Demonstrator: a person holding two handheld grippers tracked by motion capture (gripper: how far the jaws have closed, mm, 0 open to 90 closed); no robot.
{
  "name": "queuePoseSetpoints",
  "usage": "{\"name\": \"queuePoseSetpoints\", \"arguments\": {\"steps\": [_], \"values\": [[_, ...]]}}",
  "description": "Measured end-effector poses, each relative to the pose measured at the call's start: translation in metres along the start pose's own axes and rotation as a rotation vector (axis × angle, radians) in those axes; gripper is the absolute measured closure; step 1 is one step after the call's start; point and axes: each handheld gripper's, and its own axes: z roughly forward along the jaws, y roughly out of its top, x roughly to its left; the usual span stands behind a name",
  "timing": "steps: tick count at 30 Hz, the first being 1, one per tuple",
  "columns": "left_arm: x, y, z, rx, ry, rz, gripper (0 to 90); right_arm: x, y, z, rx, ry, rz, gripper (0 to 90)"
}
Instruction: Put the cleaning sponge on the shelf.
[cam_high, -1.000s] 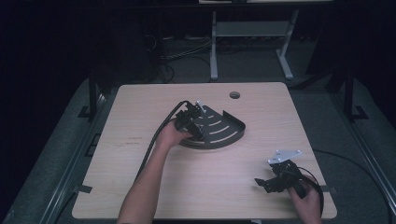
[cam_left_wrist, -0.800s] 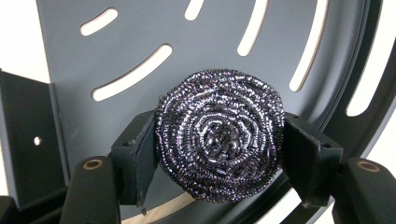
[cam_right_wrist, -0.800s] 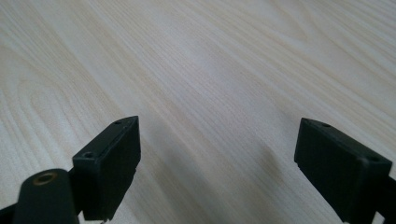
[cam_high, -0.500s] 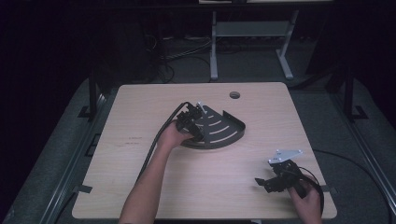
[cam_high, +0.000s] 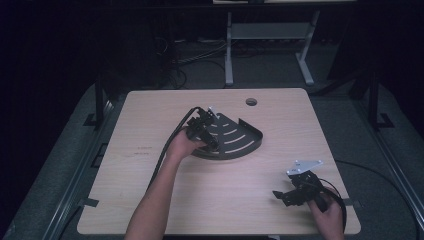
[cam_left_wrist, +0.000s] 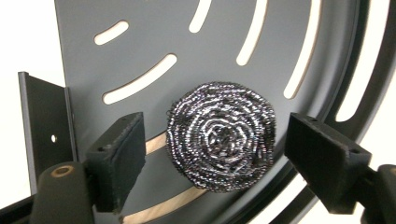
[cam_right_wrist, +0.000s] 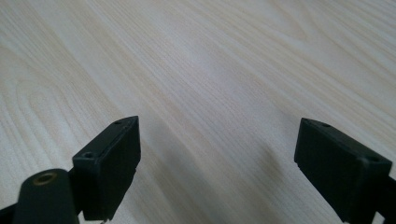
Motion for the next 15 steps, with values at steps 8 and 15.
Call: {"name": "queuePoseSetpoints", "arguments": {"steps": [8, 15], "values": [[-0.002, -0.003, -0.013, -0.021, 0.013, 0.004, 20.2, 0.000, 0.001, 0.000, -0.003, -0.002, -0.006, 14.0], [-0.003, -0.007, -0.020, -0.020, 0.011, 0.013, 20.0, 0.001, 0.001, 0.001, 0.002, -0.003, -0.006, 14.1]]}}
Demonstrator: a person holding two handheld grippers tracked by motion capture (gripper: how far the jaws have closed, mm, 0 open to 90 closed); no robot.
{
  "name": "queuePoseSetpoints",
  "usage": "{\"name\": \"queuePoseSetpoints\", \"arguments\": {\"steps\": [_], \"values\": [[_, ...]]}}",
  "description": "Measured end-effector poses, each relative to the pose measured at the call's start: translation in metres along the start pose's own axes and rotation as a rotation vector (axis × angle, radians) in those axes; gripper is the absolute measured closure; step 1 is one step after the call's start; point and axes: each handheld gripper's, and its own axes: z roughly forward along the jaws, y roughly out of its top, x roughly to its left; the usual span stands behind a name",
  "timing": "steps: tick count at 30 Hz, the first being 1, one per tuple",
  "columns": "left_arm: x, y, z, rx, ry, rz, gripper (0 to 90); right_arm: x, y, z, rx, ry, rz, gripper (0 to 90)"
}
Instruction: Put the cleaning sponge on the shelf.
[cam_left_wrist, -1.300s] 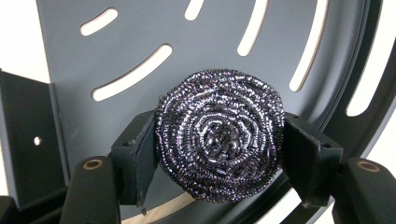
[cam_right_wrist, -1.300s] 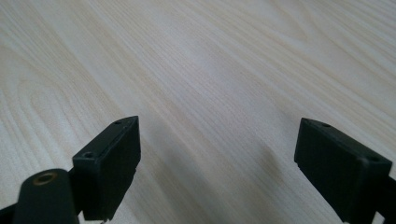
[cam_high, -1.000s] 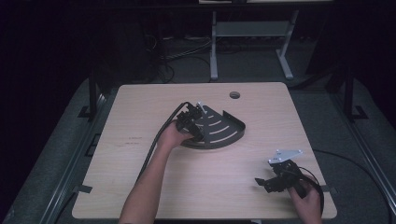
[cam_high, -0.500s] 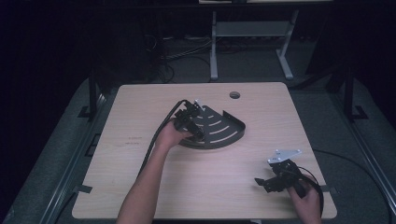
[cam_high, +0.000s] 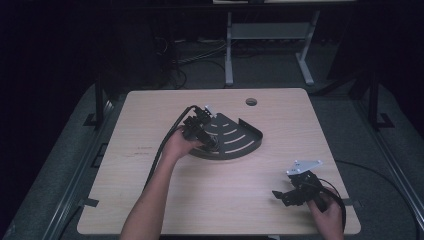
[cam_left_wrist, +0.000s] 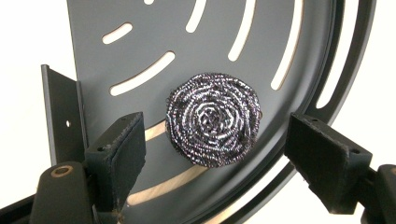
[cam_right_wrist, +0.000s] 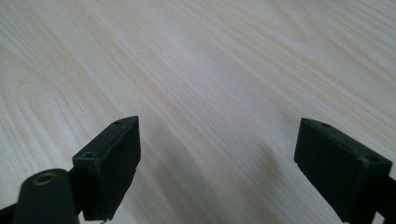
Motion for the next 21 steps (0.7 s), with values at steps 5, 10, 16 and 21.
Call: {"name": "queuePoseSetpoints", "arguments": {"steps": [5, 10, 16, 21], "values": [[-0.002, -0.004, -0.006, -0.018, 0.005, -0.001, 20.1, 0.000, 0.000, 0.000, -0.003, -0.004, -0.001, 14.1], [-0.004, -0.009, -0.013, -0.042, 0.000, -0.007, 20.0, 0.000, 0.001, 0.001, 0.003, -0.005, 0.002, 14.1], [-0.006, -0.013, -0.014, -0.034, 0.000, -0.003, 19.5, 0.001, 0.002, 0.002, 0.003, -0.004, -0.004, 14.0], [-0.009, -0.017, -0.018, -0.036, 0.002, 0.000, 19.4, 0.001, 0.004, 0.003, 0.004, -0.003, -0.006, 14.0]]}}
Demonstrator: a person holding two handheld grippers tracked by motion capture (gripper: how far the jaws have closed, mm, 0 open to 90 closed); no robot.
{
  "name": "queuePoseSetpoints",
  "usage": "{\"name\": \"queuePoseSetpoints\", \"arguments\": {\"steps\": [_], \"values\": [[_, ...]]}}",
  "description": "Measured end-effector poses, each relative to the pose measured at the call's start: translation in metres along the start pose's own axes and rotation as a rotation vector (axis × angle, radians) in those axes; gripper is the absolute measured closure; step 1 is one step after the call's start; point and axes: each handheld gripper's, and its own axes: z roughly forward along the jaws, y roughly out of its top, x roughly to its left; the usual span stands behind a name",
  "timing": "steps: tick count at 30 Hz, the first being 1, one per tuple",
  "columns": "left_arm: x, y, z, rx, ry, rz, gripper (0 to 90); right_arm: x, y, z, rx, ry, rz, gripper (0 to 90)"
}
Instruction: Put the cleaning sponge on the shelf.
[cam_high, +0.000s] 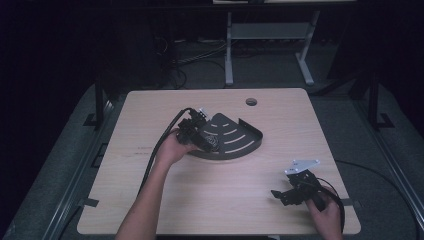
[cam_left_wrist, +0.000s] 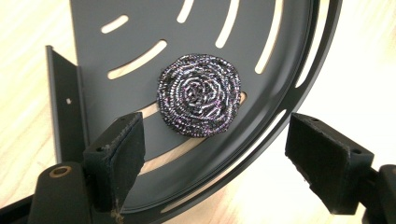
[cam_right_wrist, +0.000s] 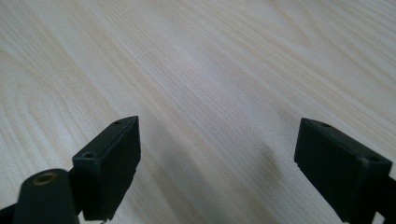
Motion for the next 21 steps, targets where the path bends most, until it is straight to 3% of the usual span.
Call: {"name": "queuePoseSetpoints", "arguments": {"steps": [21], "values": [[-0.012, -0.026, -0.009, -0.032, -0.001, 0.006, 20.1, -0.001, 0.000, 0.001, 0.007, -0.002, 0.002, 14.1]]}}
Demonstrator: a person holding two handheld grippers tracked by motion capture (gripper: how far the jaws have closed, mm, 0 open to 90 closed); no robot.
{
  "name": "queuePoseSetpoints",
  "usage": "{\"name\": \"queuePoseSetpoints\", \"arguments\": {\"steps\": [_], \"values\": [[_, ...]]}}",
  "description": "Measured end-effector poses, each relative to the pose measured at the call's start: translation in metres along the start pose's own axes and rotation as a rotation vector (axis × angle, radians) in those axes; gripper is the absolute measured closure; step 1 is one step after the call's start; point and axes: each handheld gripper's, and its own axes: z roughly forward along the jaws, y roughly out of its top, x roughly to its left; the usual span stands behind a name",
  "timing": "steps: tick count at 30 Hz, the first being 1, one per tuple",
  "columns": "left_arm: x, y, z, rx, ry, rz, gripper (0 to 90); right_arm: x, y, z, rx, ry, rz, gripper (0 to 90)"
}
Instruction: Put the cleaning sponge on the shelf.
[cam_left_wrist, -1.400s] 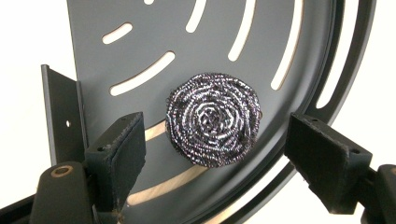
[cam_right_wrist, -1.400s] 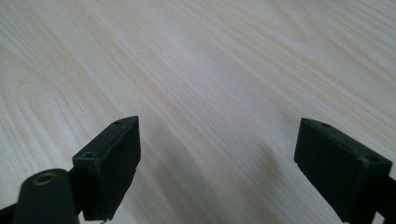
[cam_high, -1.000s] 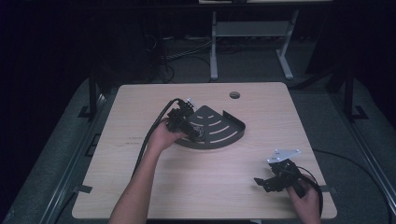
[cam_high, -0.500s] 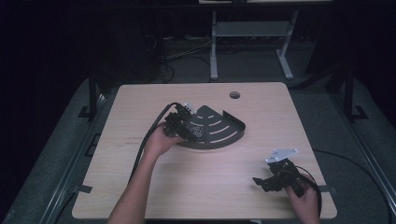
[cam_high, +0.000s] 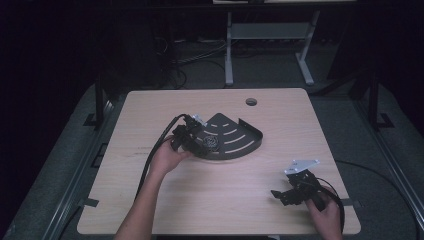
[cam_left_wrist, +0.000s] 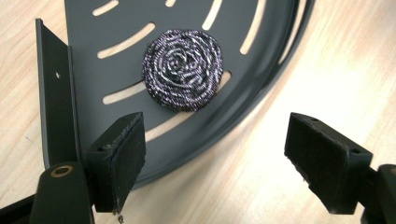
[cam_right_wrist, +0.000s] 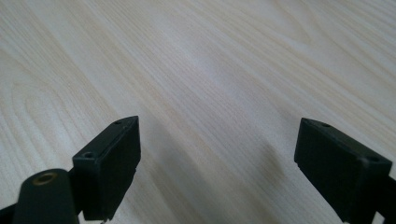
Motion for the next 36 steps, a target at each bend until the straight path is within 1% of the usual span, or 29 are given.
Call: {"name": "queuePoseSetpoints", "arguments": {"steps": [2, 5, 6, 7, 9, 11, 12, 13, 14, 16, 17, 19, 20, 21, 22, 24, 25, 27, 28, 31, 33, 36], "values": [[-0.001, -0.003, -0.002, 0.005, 0.002, 0.000, 20.1, 0.000, 0.000, 0.000, -0.003, -0.002, 0.000, 14.1], [-0.003, -0.007, -0.006, -0.002, 0.001, 0.006, 20.1, 0.000, 0.000, 0.000, -0.001, -0.002, 0.002, 14.1], [-0.003, -0.008, -0.007, -0.004, 0.003, 0.002, 20.1, 0.000, 0.000, 0.000, 0.001, -0.002, 0.001, 14.1], [-0.004, -0.009, -0.008, -0.002, 0.003, 0.004, 20.1, 0.000, 0.000, 0.000, 0.000, -0.004, 0.000, 14.1], [-0.007, -0.011, -0.012, -0.013, 0.008, 0.018, 20.2, 0.000, 0.000, 0.000, -0.001, -0.004, -0.002, 14.1], [-0.010, -0.013, -0.013, -0.021, 0.000, 0.017, 20.1, 0.000, 0.000, 0.001, 0.002, -0.004, 0.000, 14.1], [-0.011, -0.014, -0.014, -0.023, -0.004, 0.029, 20.2, 0.000, 0.000, 0.001, 0.005, -0.006, 0.000, 14.1], [-0.012, -0.016, -0.014, -0.029, -0.008, 0.025, 20.2, 0.000, 0.000, 0.001, 0.005, -0.006, 0.000, 14.1], [-0.015, -0.019, -0.015, -0.019, -0.003, 0.032, 20.3, 0.000, 0.001, 0.001, 0.002, -0.007, -0.004, 14.0], [-0.016, -0.020, -0.016, -0.026, -0.003, 0.035, 20.3, 0.000, 0.001, 0.001, 0.003, -0.008, 0.000, 14.1], [-0.017, -0.021, -0.017, -0.035, -0.009, 0.031, 20.3, 0.000, 0.001, 0.002, 0.004, -0.008, 0.000, 14.0], [-0.018, -0.023, -0.018, -0.029, -0.008, 0.035, 20.1, 0.000, 0.001, 0.002, 0.002, -0.008, 0.000, 14.1], [-0.020, -0.023, -0.018, -0.034, -0.014, 0.028, 20.1, 0.000, 0.001, 0.002, 0.003, -0.008, -0.002, 14.0], [-0.023, -0.024, -0.018, -0.032, -0.020, 0.037, 20.5, 0.001, 0.002, 0.003, 0.007, -0.005, -0.001, 14.0], [-0.024, -0.025, -0.018, -0.024, -0.015, 0.052, 20.5, 0.001, 0.002, 0.003, 0.007, -0.005, -0.001, 14.0], [-0.025, -0.027, -0.019, -0.019, -0.014, 0.048, 19.8, 0.001, 0.002, 0.004, 0.008, -0.006, -0.008, 14.1], [-0.028, -0.029, -0.020, -0.032, -0.013, 0.050, 20.1, 0.001, 0.002, 0.004, 0.008, -0.006, -0.008, 14.0], [-0.028, -0.030, -0.020, -0.029, -0.018, 0.050, 20.2, 0.002, 0.002, 0.004, 0.008, -0.004, -0.010, 14.1], [-0.030, -0.033, -0.021, -0.019, -0.009, 0.050, 20.2, 0.002, 0.002, 0.004, 0.007, -0.006, -0.012, 14.0], [-0.032, -0.037, -0.021, -0.026, -0.012, 0.052, 20.1, 0.002, 0.002, 0.004, 0.007, -0.006, -0.012, 14.0], [-0.033, -0.041, -0.021, -0.022, -0.012, 0.047, 20.3, 0.002, 0.002, 0.004, 0.006, -0.007, -0.015, 14.0], [-0.034, -0.048, -0.023, -0.029, -0.009, 0.040, 20.3, 0.003, 0.002, 0.003, 0.006, -0.010, -0.011, 14.1]]}}
